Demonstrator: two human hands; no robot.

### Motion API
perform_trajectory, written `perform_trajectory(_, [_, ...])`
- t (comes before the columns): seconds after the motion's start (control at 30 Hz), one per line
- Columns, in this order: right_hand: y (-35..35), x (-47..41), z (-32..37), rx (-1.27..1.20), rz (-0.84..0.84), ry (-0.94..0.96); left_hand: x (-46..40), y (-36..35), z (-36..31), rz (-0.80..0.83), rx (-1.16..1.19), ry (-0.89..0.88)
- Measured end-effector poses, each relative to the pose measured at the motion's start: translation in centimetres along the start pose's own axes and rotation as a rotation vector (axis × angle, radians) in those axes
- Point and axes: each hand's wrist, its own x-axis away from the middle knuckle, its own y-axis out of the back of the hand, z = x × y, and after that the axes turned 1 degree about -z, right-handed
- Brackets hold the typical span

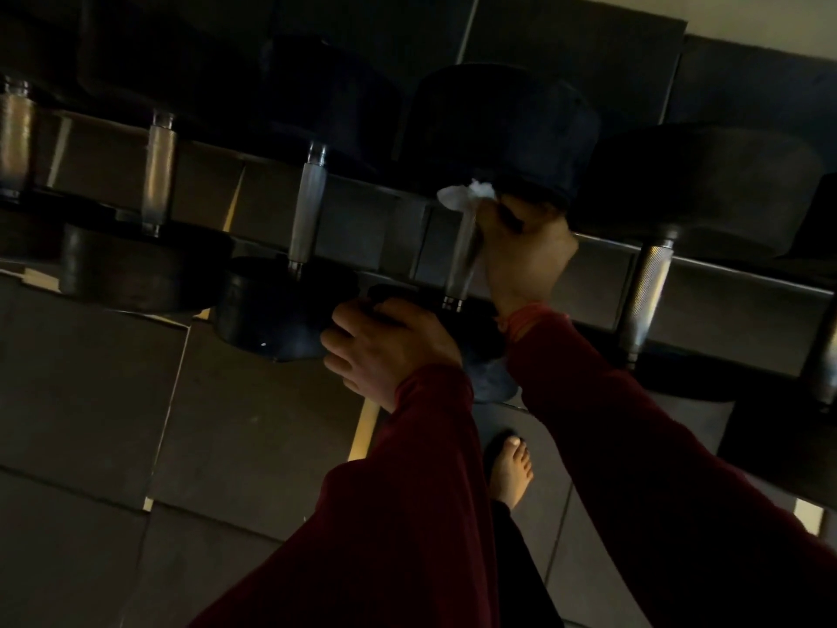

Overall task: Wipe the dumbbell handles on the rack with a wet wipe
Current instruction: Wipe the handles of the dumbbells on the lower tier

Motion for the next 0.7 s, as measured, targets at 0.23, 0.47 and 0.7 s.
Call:
perform_trajectory(0.23, [0.0,-1.7,-1.6,-0.203,0.172,-0.53,0.0,0.2,-0.1,0.019,-0.008,0.017])
perform_trajectory(0.47, [0.7,-3.6,-0.7,-0.041,0.292,-0.553,-0.1,0.1,0.0,0.023,-0.017,0.011])
perform_trajectory(0.7, [2.8,0.0,-1.8,0.373,0.499,-0.327,0.0,0.2,-0.1,0.031,-0.02,-0.005])
